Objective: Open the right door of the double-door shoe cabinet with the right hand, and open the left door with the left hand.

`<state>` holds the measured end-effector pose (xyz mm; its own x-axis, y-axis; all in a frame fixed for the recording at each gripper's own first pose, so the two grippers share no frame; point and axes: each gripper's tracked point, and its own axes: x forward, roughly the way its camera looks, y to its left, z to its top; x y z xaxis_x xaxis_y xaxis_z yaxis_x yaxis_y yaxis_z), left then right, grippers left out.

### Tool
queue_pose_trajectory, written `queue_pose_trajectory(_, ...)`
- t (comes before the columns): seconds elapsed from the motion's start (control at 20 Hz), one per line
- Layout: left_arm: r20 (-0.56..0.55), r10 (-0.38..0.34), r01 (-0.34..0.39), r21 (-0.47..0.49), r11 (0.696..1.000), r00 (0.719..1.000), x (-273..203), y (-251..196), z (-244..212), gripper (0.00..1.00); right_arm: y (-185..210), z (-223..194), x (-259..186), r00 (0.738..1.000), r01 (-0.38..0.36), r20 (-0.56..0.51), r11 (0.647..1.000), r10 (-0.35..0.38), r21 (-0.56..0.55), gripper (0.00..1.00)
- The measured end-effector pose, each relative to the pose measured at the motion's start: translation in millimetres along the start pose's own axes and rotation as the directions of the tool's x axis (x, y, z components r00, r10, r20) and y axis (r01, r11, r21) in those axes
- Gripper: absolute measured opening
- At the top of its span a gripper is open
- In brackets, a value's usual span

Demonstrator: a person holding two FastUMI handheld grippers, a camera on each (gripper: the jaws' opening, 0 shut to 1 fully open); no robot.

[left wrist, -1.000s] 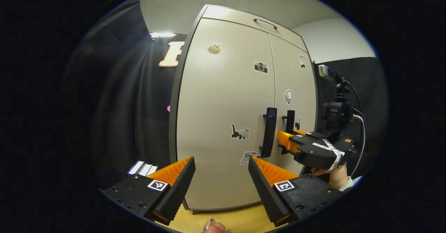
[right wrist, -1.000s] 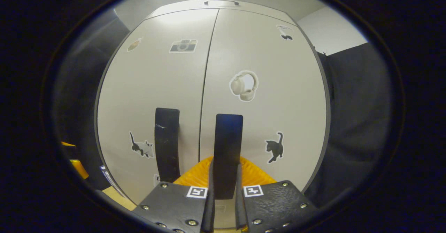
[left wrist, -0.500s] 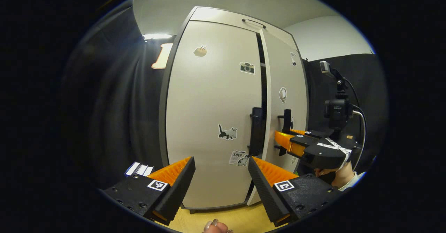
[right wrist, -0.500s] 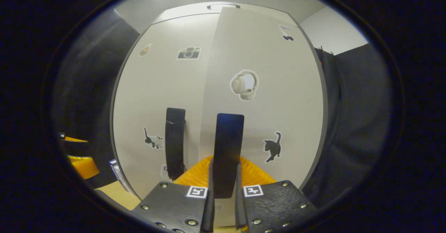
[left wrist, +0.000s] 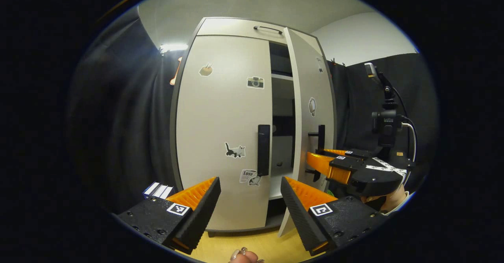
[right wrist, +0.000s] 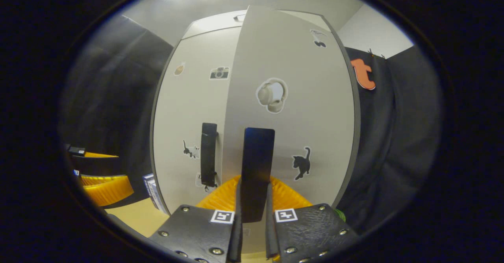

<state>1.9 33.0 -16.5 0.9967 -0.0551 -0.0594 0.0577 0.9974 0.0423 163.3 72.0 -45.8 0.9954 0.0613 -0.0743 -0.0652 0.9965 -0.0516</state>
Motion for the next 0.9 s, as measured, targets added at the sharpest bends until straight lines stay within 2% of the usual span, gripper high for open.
queue_pose_trajectory(0.2,0.021,0.044,-0.044,-0.005,0.999,0.999,-18.7,-21.6,5.2,0.95,-3.6,0.7,-10.1,0.999,-0.054,0.000,0.999,0.054,0.000,0.23)
queue_pose_trajectory(0.25,0.026,0.057,-0.056,-0.012,0.998,0.998,-22.6,-26.7,5.7,0.91,-5.4,1.3,-13.3,0.998,-0.064,0.001,0.998,0.064,-0.004,0.19)
queue_pose_trajectory(0.3,0.025,0.065,-0.064,-0.017,0.998,0.998,-25.7,-32.7,5.1,0.95,-6.9,0.6,-16.0,0.997,-0.074,0.005,0.997,0.074,-0.004,0.23)
queue_pose_trajectory(0.55,0.026,0.109,-0.108,-0.029,0.994,0.994,-37.6,-60.8,2.1,0.95,-20.6,2.3,-32.6,0.995,-0.101,0.019,0.995,0.101,0.010,0.23)
queue_pose_trajectory(0.7,0.019,0.104,-0.104,-0.034,0.994,0.994,-38.7,-83.1,-1.1,0.95,-28.7,1.5,-37.8,0.994,-0.107,0.015,0.994,0.107,0.017,0.23)
queue_pose_trajectory(0.75,0.017,0.099,-0.099,-0.033,0.995,0.995,-38.7,-89.5,-2.2,0.91,-32.1,2.3,-41.0,0.995,-0.103,0.015,0.995,0.103,0.009,0.23)
queue_pose_trajectory(0.8,0.015,0.092,-0.092,-0.032,0.995,0.996,-38.2,-96.6,-2.4,0.95,-37.0,1.5,-44.2,0.995,-0.095,0.017,0.995,0.095,-0.005,0.23)
queue_pose_trajectory(0.9,0.014,0.081,-0.080,-0.030,0.996,0.997,-36.9,-108.4,-3.0,0.95,-50.1,1.0,-50.7,0.997,-0.075,0.023,0.997,0.075,-0.021,0.23)
